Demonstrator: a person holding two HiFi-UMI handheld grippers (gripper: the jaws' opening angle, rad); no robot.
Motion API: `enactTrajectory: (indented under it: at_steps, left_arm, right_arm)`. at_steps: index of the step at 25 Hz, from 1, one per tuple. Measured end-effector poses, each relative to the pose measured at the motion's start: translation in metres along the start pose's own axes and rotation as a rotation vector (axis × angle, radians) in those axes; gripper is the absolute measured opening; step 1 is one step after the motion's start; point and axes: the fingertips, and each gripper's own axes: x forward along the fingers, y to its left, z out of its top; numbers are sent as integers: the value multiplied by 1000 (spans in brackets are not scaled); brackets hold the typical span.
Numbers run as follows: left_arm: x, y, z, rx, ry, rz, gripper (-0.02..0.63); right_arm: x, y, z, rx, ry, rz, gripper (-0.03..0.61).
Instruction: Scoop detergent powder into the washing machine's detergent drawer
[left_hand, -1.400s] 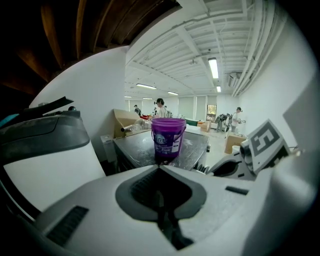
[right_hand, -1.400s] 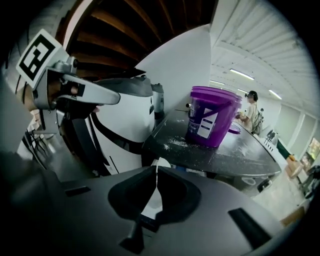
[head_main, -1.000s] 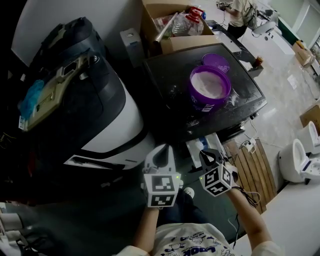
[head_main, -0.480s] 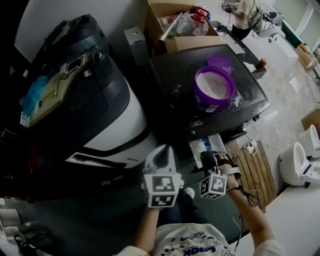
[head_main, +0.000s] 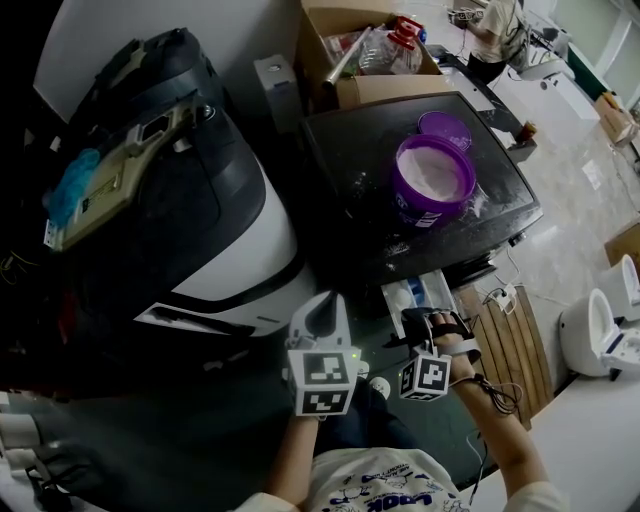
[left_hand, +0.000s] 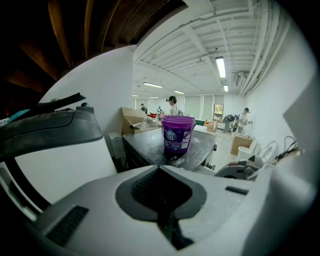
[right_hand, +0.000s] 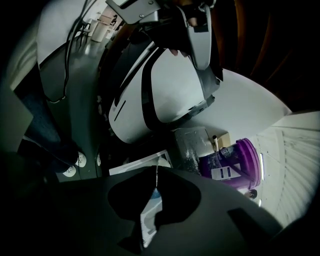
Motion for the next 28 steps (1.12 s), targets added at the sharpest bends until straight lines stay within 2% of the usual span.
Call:
enactTrajectory:
  at_steps: [4,7,14,17,28]
  left_arm:
    - [-1,1,1,-1,-4,5,2]
    - [-2,2,2,-2,-6,10,2]
    - [-5,2,12,-1,-27,12,2]
    - [-6,1,18,1,-37,16,2]
    - [-8,-8,44,14,-90,12,2]
  right_arm:
    - [-1,-3,-1,33,-4,-9,20]
    - [-4,-8,-1,101,-13,-14,20]
    - [-13,-24,-5,428,-43,-13,20]
    - [-21,-30,-7,537,-52,-27,20]
    - [-59,-80,-18,939,-147,-160,20]
